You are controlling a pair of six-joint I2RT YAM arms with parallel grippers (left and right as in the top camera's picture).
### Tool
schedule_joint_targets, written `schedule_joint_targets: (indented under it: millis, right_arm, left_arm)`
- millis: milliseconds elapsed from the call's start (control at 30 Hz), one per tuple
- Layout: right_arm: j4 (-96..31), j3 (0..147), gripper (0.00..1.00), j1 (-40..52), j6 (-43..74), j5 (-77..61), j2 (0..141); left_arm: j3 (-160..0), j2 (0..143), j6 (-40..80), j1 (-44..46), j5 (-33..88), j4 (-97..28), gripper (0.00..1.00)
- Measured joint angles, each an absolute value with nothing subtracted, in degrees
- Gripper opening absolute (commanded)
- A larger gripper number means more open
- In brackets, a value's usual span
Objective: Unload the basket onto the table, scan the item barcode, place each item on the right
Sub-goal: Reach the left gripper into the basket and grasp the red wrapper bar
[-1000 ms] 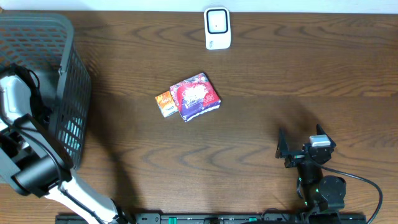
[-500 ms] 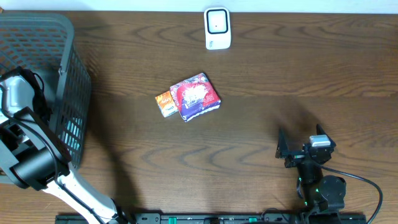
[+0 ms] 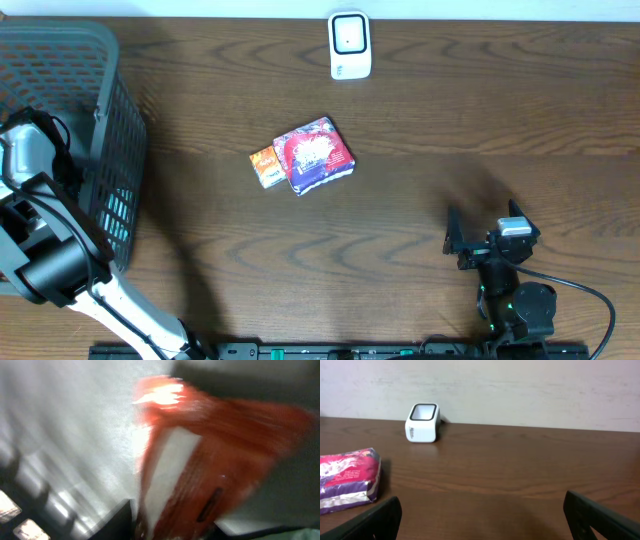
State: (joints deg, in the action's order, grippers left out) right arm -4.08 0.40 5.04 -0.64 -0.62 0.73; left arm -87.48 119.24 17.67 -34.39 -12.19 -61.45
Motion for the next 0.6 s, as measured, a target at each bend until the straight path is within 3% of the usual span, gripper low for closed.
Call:
schedule_joint_targets:
  millis: [367,600]
  right_arm:
    - [-4.08,0.40,0.99,5.04,-0.67,-0.62,0.73]
    - [-4.08,0.40,0.99,5.04,-0.64,-0.62,0.73]
  left_arm:
    - [-95.85,118.80,16.43,-34.33,-11.05,-69.93,0.07]
    - [-104.03,101.80,16.95,-33.54,-6.15,-64.75,0.07]
